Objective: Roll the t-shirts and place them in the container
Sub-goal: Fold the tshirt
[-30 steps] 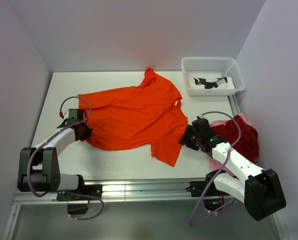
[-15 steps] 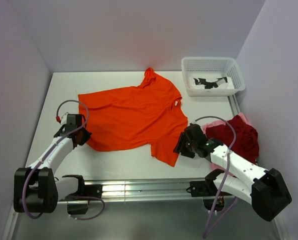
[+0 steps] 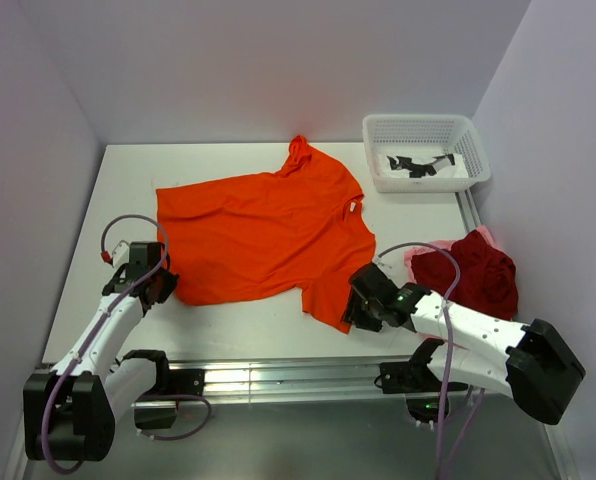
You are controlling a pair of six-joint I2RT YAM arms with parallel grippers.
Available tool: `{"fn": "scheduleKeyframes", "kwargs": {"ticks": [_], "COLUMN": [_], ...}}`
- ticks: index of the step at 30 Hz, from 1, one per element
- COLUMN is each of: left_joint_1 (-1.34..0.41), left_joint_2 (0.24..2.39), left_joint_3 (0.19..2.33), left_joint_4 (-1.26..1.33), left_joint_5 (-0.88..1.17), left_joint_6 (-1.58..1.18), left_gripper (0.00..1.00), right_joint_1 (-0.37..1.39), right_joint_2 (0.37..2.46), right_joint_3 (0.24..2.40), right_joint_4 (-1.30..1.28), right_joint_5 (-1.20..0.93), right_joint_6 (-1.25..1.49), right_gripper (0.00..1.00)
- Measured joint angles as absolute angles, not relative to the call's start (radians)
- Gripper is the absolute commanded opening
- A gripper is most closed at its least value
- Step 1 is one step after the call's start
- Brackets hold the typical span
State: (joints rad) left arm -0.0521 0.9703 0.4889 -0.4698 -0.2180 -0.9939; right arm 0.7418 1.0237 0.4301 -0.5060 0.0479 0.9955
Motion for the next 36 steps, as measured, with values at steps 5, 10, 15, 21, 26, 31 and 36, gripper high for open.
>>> {"fn": "scheduleKeyframes", "kwargs": {"ticks": [5,10,15,21,26,31,36], "left_joint_1": [-0.052,-0.052,-0.052,-0.052,-0.052,-0.052,-0.052], "left_joint_2": [0.976,0.982,0.988,0.987,0.964,0.909,0.873], "left_joint_3": [0.489,0.489,0.488,0.488,0.488,0.488,0.493], "left_joint_4": [-0.484,-0.479,-0.473,-0.473,-0.5,-0.551,-0.622], "left_joint_5": [-0.226,-0.225,-0.224,-0.224,-0.233,-0.252,-0.267], "left_joint_6": [-1.005,-1.008,-1.008,-1.008,-1.024,-1.083,-1.137], "left_gripper": [0.0,0.0,0.0,0.0,0.0,0.0,0.0], "right_joint_1": [0.801,0.824,0.835,0.838,0.84,0.84,0.84], "right_joint_2": [1.031,1.066,1.098,1.09,1.053,1.025,1.0], "right_joint_3": [0.432,0.446,0.452,0.457,0.485,0.522,0.564], "right_joint_4": [-0.509,-0.504,-0.492,-0.534,-0.648,-0.702,-0.76], "right_joint_5": [0.073,0.096,0.125,0.147,0.183,0.196,0.222], "right_joint_6": [1.045,1.084,1.117,1.134,1.126,1.116,1.106], "right_gripper": [0.5,0.41,0.0,0.0,0.0,0.0,0.0]}}
